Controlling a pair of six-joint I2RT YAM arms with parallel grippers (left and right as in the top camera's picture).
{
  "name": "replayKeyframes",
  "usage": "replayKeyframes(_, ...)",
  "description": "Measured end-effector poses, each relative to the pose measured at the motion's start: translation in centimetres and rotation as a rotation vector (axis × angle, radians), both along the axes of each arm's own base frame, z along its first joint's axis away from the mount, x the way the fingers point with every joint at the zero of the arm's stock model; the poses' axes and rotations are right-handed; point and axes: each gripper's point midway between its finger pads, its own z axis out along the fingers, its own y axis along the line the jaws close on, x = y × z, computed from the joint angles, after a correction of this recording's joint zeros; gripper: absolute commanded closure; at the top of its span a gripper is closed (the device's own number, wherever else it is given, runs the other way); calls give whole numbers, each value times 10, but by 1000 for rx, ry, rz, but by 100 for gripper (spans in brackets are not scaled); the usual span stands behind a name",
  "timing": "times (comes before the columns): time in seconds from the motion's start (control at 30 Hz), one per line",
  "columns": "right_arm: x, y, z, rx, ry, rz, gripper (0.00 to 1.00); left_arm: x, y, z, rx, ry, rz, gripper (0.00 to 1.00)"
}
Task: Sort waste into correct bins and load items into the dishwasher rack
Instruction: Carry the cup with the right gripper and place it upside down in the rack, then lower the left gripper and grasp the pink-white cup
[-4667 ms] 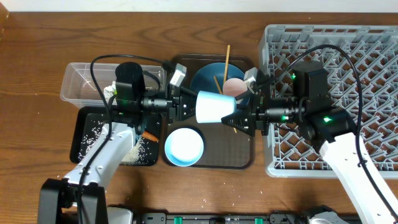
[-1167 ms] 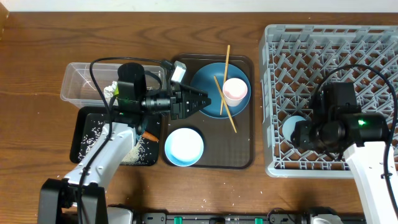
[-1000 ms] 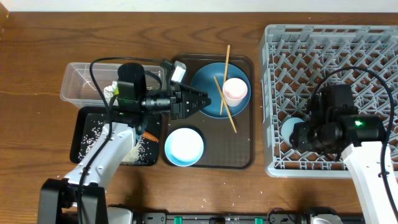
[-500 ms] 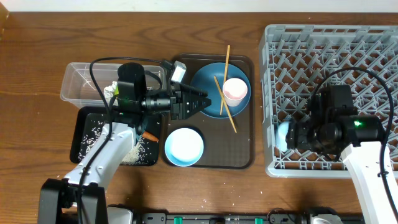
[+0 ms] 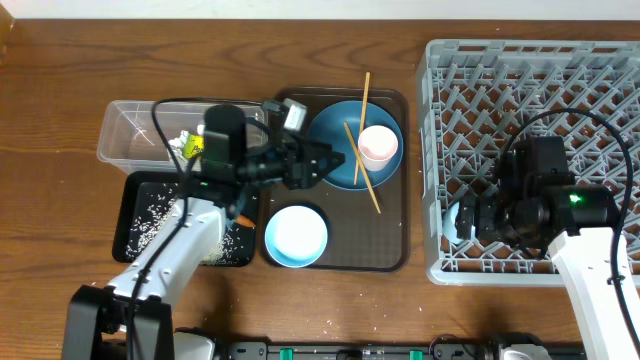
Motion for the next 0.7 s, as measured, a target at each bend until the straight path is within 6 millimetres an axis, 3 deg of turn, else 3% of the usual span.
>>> replayKeyframes(0.27,0,0,0,0,0,0,1,5,-25,-22,136,-17,115,36)
replayKeyframes(0.47,0,0,0,0,0,0,1,30,-19,-33,251,-56,337,37)
replayKeyframes(0.7,0,0,0,0,1,0,1,57,-14,-40,269,-72,538,36)
